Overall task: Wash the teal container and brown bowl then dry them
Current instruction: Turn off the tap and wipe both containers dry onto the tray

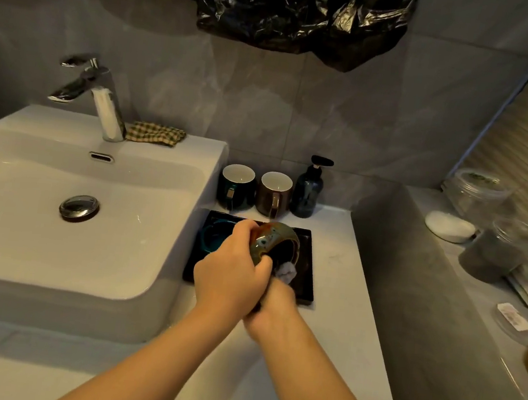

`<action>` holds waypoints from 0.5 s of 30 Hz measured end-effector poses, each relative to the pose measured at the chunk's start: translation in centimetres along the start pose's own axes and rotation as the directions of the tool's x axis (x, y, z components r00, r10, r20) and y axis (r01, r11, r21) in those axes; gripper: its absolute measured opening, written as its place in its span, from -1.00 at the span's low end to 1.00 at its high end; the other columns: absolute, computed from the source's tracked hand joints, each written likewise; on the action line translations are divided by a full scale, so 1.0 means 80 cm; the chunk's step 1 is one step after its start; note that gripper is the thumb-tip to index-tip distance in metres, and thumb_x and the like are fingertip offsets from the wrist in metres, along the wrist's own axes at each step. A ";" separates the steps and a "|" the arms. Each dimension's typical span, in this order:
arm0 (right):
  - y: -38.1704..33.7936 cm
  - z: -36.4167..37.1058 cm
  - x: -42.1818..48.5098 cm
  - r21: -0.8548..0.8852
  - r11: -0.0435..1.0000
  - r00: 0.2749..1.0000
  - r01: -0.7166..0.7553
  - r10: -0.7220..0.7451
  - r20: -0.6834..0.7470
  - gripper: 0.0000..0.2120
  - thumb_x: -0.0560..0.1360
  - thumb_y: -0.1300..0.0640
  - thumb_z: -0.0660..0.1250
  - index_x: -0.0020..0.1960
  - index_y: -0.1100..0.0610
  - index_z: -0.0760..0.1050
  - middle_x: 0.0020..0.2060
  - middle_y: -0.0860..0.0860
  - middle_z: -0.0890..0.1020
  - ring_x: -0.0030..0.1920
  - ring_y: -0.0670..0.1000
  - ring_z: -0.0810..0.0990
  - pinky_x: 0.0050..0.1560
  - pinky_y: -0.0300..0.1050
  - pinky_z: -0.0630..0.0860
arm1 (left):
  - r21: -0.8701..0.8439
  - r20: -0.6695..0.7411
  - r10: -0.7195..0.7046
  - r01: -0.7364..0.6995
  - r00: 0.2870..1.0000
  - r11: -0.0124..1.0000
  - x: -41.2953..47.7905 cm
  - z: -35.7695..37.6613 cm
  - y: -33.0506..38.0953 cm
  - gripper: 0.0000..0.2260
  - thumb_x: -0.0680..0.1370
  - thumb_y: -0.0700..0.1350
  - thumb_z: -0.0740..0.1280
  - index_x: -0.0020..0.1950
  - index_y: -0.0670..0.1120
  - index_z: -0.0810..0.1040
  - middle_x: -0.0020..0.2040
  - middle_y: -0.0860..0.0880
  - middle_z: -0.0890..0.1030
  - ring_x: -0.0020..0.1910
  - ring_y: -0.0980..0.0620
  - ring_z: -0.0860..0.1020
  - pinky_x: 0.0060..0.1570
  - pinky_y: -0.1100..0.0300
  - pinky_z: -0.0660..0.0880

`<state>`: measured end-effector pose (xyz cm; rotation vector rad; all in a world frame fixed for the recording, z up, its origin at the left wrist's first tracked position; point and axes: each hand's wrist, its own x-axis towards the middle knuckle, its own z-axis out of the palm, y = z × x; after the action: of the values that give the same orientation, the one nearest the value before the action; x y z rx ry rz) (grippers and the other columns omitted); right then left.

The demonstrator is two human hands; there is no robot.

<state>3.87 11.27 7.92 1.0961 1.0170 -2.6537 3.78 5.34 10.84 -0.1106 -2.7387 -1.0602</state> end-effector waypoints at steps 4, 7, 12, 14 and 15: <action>-0.003 -0.004 -0.007 -0.187 0.982 0.997 0.010 0.005 0.081 -0.81 0.55 0.29 0.21 0.13 0.21 0.50 -0.28 0.13 0.60 -0.31 0.05 0.56 -0.44 -0.18 0.53 | -0.044 -0.022 -0.070 0.069 0.997 0.997 0.009 0.001 -0.013 -0.62 0.50 -0.10 0.21 0.32 0.01 0.30 0.10 -0.05 0.58 -0.06 -0.12 0.52 -0.20 0.14 0.32; -0.014 0.005 -0.018 -0.177 0.984 0.991 0.002 0.021 0.133 -0.87 0.54 0.30 0.22 -0.08 0.18 0.53 -0.38 0.11 0.62 -0.36 0.05 0.58 -0.38 -0.14 0.51 | -0.125 -0.076 -0.012 0.003 0.997 0.992 0.003 -0.002 -0.010 -0.60 0.49 -0.14 0.24 0.32 -0.01 0.32 0.13 -0.01 0.56 0.00 -0.10 0.54 -0.19 0.18 0.28; -0.030 0.000 0.012 -0.712 0.629 0.890 0.314 -0.455 -0.010 -0.78 0.52 0.04 0.14 0.01 0.12 0.49 -0.04 0.15 0.62 -0.10 0.16 0.60 -0.12 0.09 0.62 | -0.256 0.072 0.116 -0.094 0.991 0.962 0.001 -0.012 -0.007 -0.51 0.43 -0.14 0.33 0.30 0.03 0.22 0.07 0.05 0.52 -0.10 -0.01 0.53 -0.20 0.12 0.44; -0.042 -0.013 0.015 -0.926 0.251 0.819 0.282 -0.565 0.097 -0.75 0.55 -0.02 0.08 0.04 0.11 0.42 -0.01 0.10 0.59 -0.07 0.15 0.56 -0.06 0.06 0.55 | -0.195 0.166 0.148 -0.114 0.975 0.974 0.001 -0.015 -0.013 -0.43 0.42 -0.09 0.36 0.33 0.07 0.15 0.10 0.04 0.52 -0.07 -0.02 0.56 -0.15 0.05 0.53; -0.049 -0.020 0.014 -0.971 0.065 0.806 0.230 -0.573 0.152 -0.77 0.57 -0.02 0.08 0.05 0.11 0.39 -0.04 0.08 0.57 -0.07 0.14 0.55 -0.08 -0.01 0.49 | -0.116 0.170 0.209 -0.192 0.963 0.975 0.000 -0.015 -0.019 -0.39 0.41 -0.04 0.38 0.36 0.08 0.14 0.19 0.02 0.48 0.00 -0.03 0.56 -0.12 0.05 0.54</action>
<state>2.73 15.44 8.49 0.8147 2.8491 -1.2170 3.73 3.42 10.70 -0.5130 -2.7557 -1.1784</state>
